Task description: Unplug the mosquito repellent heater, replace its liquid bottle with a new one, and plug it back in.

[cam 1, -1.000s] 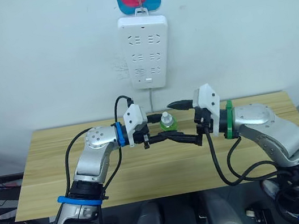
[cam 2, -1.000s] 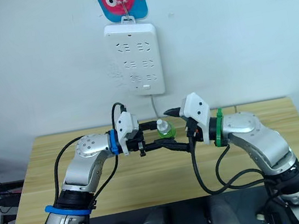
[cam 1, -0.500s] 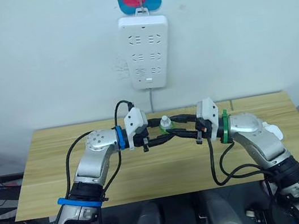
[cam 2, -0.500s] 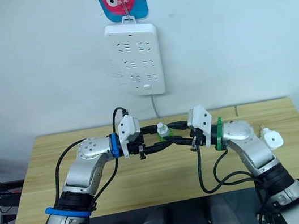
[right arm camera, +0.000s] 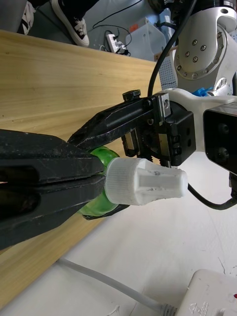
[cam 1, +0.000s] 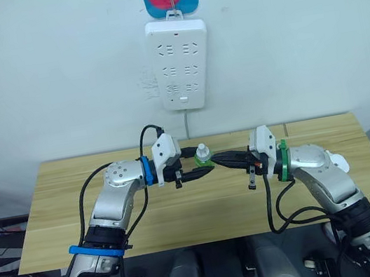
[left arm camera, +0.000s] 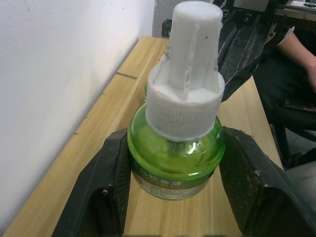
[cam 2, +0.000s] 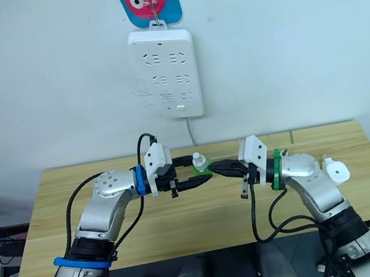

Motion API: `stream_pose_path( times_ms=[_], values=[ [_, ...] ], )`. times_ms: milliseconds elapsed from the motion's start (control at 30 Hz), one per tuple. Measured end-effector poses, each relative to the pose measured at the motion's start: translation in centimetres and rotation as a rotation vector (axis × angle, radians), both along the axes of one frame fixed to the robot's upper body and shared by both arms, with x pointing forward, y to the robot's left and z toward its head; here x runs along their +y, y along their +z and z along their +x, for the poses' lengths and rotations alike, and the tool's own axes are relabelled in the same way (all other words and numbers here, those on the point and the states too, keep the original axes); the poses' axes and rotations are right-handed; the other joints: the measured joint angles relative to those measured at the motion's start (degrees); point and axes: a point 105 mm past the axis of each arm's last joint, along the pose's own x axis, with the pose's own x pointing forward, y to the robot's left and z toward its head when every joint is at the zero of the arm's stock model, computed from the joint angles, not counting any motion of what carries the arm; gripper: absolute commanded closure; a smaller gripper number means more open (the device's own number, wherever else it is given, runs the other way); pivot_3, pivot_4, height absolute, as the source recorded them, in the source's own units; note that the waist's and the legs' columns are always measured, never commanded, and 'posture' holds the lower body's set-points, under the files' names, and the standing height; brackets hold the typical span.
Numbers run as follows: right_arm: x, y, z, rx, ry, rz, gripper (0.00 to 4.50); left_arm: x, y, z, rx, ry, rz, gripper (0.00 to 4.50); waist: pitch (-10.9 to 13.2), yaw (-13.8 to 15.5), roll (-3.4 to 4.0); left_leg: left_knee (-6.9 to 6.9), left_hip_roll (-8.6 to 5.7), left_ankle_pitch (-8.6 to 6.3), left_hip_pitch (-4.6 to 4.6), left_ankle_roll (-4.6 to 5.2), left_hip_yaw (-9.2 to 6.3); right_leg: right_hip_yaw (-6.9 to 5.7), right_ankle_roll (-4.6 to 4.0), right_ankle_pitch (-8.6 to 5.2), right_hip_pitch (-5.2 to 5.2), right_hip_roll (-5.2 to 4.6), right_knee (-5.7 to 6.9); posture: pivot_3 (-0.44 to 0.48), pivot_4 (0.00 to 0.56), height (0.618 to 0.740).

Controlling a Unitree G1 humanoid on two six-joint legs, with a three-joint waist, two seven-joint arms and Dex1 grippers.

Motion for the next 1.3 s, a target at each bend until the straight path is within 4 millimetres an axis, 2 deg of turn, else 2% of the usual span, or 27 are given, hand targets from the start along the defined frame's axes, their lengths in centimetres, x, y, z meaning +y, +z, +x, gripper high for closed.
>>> stream_pose_path(
  times_ms=[100,300,433,467,867,1000,1233,1300],
  values=[
    [-0.1,0.1,-0.1,0.006,0.001,-0.010,3.63,0.0,0.0,0.0,0.000,-0.001,0.000,2.27,0.0,0.0,0.00,0.00,0.00,0.00,0.00,0.00,0.00,0.00,0.00,0.00,0.00,0.00,0.00,0.079,0.249,0.740],
    [-1.2,-0.3,0.1,0.046,-0.017,-0.068,1.53,-0.4,0.7,-0.1,-0.027,-0.021,-0.020,2.27,0.0,0.0,0.00,0.01,0.00,0.00,-0.01,0.00,0.01,0.00,0.00,0.00,0.00,0.00,0.00,0.078,0.246,0.740],
    [-1.2,-0.2,-0.2,0.076,-0.002,-0.070,0.19,-0.5,1.1,0.0,-0.049,-0.027,-0.024,2.27,0.0,0.0,0.00,0.00,0.02,0.00,0.01,0.00,0.04,0.00,0.00,0.00,0.00,0.00,0.02,0.077,0.247,0.740],
    [-1.2,-0.1,-0.3,0.077,0.002,-0.069,0.09,-0.5,1.1,0.0,-0.050,-0.027,-0.024,2.27,0.0,0.0,0.00,0.00,0.02,0.00,0.01,0.00,0.04,-0.01,0.00,0.01,0.00,0.00,0.02,0.077,0.247,0.740],
    [-0.8,2.8,-0.5,0.068,0.017,-0.008,0.09,-0.5,1.1,0.0,-0.051,-0.028,-0.023,2.27,0.0,0.0,-0.01,0.01,0.02,0.00,0.01,0.00,0.02,-0.01,0.00,0.01,0.00,0.00,0.02,0.070,0.248,0.740],
    [-0.7,2.8,-0.5,0.077,0.015,-0.002,0.09,-0.5,1.1,0.0,-0.051,-0.028,-0.024,2.27,0.0,0.0,-0.01,0.01,0.02,0.00,0.01,0.00,0.04,-0.01,0.00,0.02,0.00,0.00,0.02,0.070,0.248,0.740],
    [1.2,2.8,-0.3,0.058,0.013,0.027,0.09,-0.7,1.4,0.0,-0.059,-0.033,-0.028,2.27,0.0,-0.1,-0.01,0.02,0.02,0.00,0.01,0.00,0.04,0.00,0.00,0.02,-0.01,0.00,0.03,0.075,0.249,0.740],
    [1.4,3.1,-0.1,0.044,0.009,0.031,0.47,-0.7,1.4,0.0,-0.059,-0.033,-0.028,2.27,0.0,0.0,-0.01,0.02,0.02,0.00,0.01,0.00,0.04,-0.01,0.00,0.02,-0.01,0.00,0.03,0.077,0.251,0.740]
  ],
)
